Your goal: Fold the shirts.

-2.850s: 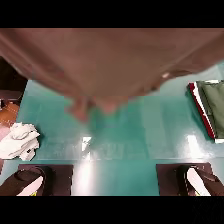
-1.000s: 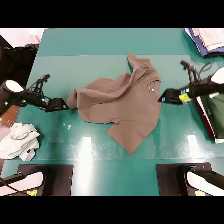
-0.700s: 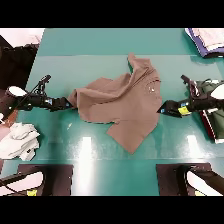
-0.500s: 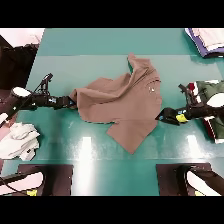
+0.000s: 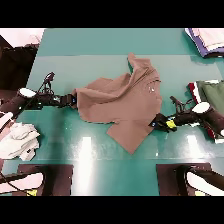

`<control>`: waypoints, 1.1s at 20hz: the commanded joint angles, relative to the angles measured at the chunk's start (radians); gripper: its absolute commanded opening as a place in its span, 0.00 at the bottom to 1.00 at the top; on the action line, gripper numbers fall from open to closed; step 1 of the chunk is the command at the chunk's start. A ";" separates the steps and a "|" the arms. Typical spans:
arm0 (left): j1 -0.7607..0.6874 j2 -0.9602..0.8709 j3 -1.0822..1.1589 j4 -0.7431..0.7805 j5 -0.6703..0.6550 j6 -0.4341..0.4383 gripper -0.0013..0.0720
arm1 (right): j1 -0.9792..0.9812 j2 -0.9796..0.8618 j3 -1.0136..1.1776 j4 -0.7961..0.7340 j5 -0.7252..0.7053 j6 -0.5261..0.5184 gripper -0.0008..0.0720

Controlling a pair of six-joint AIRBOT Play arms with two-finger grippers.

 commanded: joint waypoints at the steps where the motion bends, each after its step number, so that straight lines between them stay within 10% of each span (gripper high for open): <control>1: -0.001 -0.001 0.000 -0.004 0.022 0.002 0.66 | 0.046 -0.032 -0.005 0.008 -0.083 -0.010 0.30; 2: -0.001 -0.001 -0.001 -0.004 0.029 0.002 0.33 | 0.051 -0.028 -0.005 0.010 -0.095 -0.010 0.25; 4: -0.001 -0.001 0.002 -0.006 0.040 0.002 0.05 | 0.051 0.005 -0.005 0.002 -0.110 -0.010 0.03; 14: 0.126 0.095 0.595 0.223 -0.655 0.000 0.05 | -0.336 0.322 0.232 -0.227 0.296 -0.009 0.03; 22: 0.115 0.021 0.653 0.233 -0.756 -0.065 0.05 | -0.256 0.205 0.311 -0.232 0.376 -0.010 0.03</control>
